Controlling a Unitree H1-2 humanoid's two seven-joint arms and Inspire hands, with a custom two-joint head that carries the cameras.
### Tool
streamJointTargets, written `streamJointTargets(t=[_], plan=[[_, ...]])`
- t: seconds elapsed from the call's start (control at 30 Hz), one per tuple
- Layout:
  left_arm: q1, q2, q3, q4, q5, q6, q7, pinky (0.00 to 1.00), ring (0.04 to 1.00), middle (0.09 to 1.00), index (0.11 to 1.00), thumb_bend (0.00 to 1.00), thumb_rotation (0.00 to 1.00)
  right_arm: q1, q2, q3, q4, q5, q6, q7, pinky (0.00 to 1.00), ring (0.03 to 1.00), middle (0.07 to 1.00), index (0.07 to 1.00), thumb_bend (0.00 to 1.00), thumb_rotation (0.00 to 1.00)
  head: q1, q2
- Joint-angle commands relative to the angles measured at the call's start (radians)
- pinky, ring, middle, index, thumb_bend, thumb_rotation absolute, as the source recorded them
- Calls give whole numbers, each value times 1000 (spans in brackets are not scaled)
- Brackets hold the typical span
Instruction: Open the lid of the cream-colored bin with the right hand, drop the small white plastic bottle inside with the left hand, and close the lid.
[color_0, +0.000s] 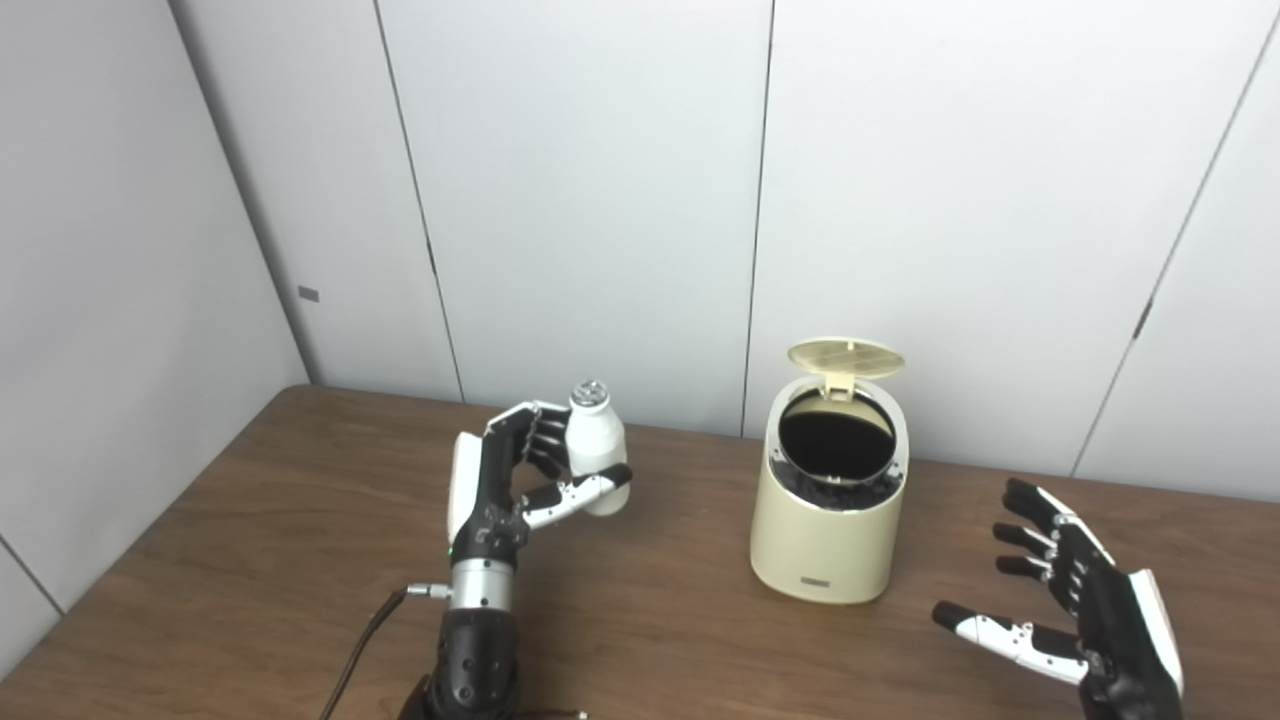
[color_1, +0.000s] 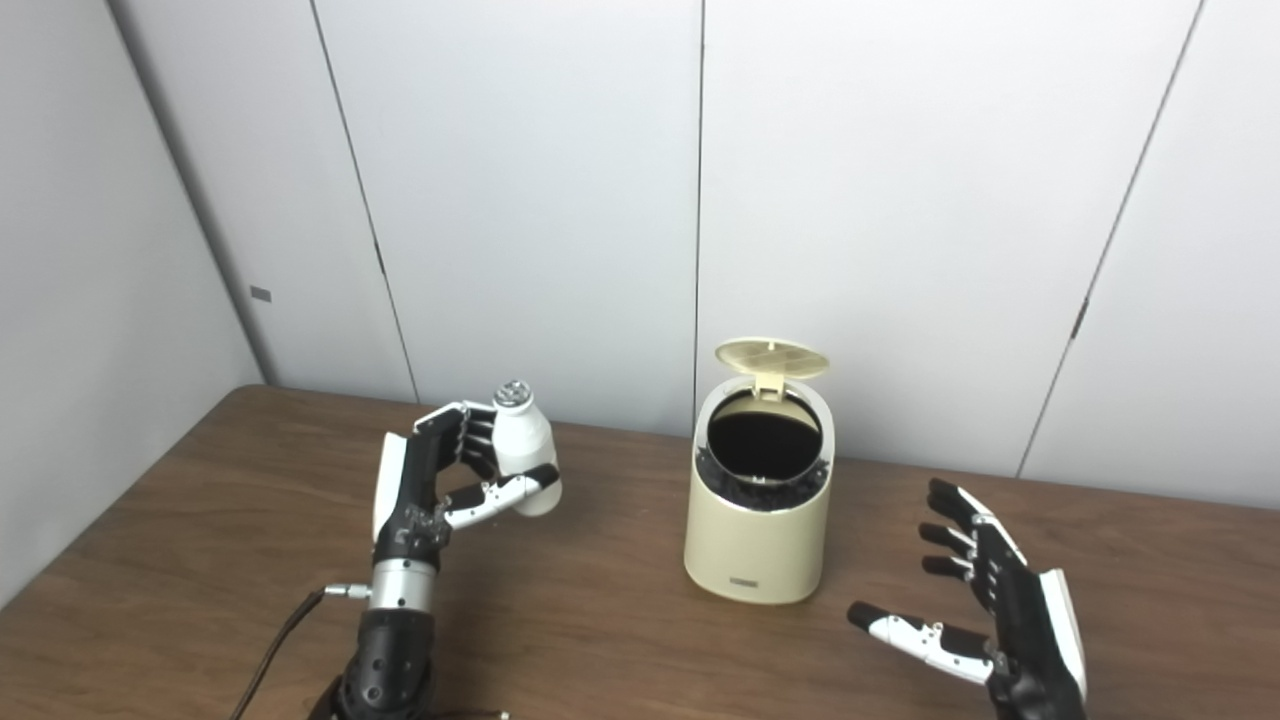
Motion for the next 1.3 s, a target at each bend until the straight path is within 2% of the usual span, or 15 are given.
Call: streamJointTargets(t=[0.0,0.13,0.37,0.57,0.77,0.9,1.0,1.27], plan=[[-50,-9,-10,-62,-19,-19,-30,380,431,480,492,506,0,-36,2,1,-12,-6,-54,-17,675,776,845,830,805,127,-13,-5],[-73,-37,-36,-106,-17,-13,-69,373,439,485,482,506,0,-34,7,6,4,-13,-67,-22,679,776,847,832,789,96,-38,-16],[-115,-63,-57,-99,-35,-34,-119,372,434,487,489,504,0,-36,10,12,30,-36,-89,-31,668,766,843,833,767,101,-68,-25],[-145,-97,-68,-75,-47,-64,-123,353,433,485,488,504,0,-38,17,14,40,-44,-90,-42,665,771,844,830,758,96,-79,-32],[-170,-126,-76,-29,-77,-116,-141,354,435,483,491,504,0,-35,27,18,38,-50,-86,-50,672,775,846,832,766,106,-99,-37],[-193,-143,-81,8,-62,-151,-132,363,435,477,504,504,0,-35,33,19,34,-53,-82,-55,687,783,851,833,763,114,-108,-40],[-206,-150,-80,40,-71,-184,-134,366,431,469,513,503,0,-36,38,20,43,-57,-97,-64,681,776,844,827,760,105,-111,-45],[-233,-151,-91,107,-69,-216,-116,364,433,466,513,503,0,-40,49,24,56,-60,-114,-78,691,779,841,828,753,98,-135,-52]])
